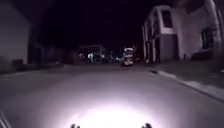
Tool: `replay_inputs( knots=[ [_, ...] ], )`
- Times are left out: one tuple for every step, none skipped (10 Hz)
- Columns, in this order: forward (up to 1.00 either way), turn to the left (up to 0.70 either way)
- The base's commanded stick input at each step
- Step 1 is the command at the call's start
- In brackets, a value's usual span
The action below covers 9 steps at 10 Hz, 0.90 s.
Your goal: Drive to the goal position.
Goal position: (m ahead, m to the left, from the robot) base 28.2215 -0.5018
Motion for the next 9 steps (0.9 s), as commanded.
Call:
replay_inputs(
  knots=[
    [0.85, 0.00],
    [0.85, 0.00],
    [0.85, 0.00],
    [0.85, 0.00],
    [0.85, 0.00],
    [0.85, 0.00],
    [0.85, 0.00],
    [0.85, 0.00],
    [0.85, -0.19]
  ],
)
